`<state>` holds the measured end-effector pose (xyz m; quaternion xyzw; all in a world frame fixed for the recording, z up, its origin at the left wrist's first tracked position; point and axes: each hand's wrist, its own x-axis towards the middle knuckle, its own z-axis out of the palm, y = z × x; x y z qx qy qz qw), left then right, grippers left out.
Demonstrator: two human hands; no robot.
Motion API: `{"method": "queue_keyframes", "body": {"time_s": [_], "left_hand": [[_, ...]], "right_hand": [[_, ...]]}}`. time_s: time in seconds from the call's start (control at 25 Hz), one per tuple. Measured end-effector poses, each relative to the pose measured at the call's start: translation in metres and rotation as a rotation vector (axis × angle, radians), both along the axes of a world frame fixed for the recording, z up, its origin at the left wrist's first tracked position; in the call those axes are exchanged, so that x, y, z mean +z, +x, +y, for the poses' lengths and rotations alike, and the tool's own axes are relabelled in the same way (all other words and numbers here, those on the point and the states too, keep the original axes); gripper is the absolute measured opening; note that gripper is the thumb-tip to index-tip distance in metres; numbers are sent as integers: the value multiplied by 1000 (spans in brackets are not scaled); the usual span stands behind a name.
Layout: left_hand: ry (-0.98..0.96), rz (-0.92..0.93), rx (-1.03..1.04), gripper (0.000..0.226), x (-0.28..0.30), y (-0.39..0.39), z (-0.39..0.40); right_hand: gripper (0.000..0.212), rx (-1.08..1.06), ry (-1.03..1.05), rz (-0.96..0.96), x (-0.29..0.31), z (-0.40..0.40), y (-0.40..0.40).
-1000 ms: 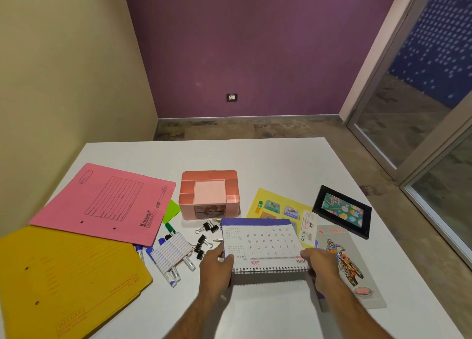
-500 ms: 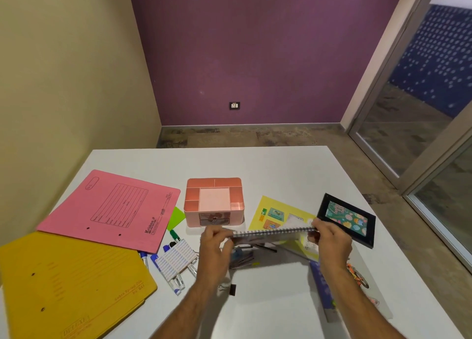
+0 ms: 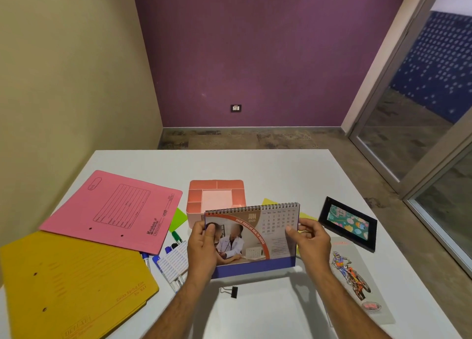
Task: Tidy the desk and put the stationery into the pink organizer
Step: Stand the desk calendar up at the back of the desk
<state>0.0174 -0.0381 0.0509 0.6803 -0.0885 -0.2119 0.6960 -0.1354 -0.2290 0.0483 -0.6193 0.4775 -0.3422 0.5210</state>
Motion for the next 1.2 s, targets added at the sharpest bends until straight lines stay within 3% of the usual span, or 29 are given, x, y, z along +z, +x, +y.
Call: {"method": "queue_keyframes", "body": {"time_s": [0.32,0.64,0.76,0.84,1.04,1.2], "left_hand": [[41,51,18,15,2,6,8],[76,44,36,13,-3,16,14],[63,46,69,15,-4,18,15],[50,49,80,14,-6,19,16],[27,-25,43,31,-1,21,21],[88,-137,190,32,7,21,31]], "right_hand": [[24,17,39,-45,4,1,3],[24,277,204,-80,1,-12,4],[8,336,232,-119,5,-7,9],[8,349,243,-134,7,-3,11],[16,351,438,-256,10,1,12],[17,365,502,-305,14,3,17]]}}
